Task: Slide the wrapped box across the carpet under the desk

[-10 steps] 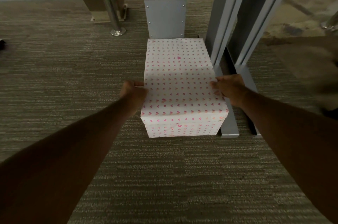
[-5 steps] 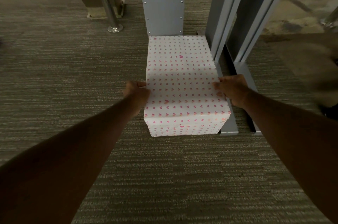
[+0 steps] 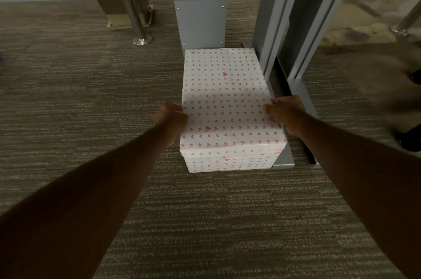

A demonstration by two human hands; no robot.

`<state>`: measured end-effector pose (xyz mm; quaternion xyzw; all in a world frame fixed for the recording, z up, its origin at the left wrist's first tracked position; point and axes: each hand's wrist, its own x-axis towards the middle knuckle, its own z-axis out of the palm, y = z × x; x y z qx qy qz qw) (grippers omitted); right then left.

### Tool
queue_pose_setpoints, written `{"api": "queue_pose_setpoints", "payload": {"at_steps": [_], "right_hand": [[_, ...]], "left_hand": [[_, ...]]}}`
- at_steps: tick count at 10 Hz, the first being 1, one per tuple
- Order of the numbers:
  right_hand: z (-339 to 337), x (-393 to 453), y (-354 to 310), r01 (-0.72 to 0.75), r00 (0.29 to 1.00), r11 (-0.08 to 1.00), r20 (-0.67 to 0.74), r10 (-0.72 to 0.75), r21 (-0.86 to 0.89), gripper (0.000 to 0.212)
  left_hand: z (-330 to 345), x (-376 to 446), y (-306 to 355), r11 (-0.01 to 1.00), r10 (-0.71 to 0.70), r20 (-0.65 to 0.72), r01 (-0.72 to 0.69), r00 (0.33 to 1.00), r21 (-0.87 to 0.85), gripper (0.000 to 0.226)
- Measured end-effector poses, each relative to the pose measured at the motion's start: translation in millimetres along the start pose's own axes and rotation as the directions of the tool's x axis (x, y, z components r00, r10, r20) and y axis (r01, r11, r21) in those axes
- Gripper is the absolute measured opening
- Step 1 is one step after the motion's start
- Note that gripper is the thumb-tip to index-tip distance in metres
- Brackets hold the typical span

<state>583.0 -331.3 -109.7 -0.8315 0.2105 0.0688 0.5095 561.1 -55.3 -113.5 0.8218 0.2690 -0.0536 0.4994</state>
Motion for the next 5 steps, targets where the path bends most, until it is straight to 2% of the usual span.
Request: {"api": "queue_pose_setpoints", "payload": {"at_steps": [2,3,4,5], "right_hand": [[5,-5,-3,0.032,0.999,0.996,-0.015,-0.033,-0.079,0.053],[10,-15,-6,0.178,0.983,0.957,-0.010,-0.186,-0.228,0.053],[13,-25,-8,0.275,0.959,0.896,0.032,-0.282,-0.348,0.061],[19,-41,-15,0.380,0.900,0.678,0.080,-0.429,-0.629,0.089]], "left_hand": [[0,-7,6,0.958,0.169,0.066,-0.179,0.983,0.224,0.058],[-3,-13,9,0.802,0.371,0.103,-0.374,0.923,0.465,0.075],[-7,-20,13,0.644,0.473,0.145,-0.454,0.869,0.616,0.085],[-10,-30,17,0.422,0.598,0.197,-0.514,0.777,0.747,0.099]]}}
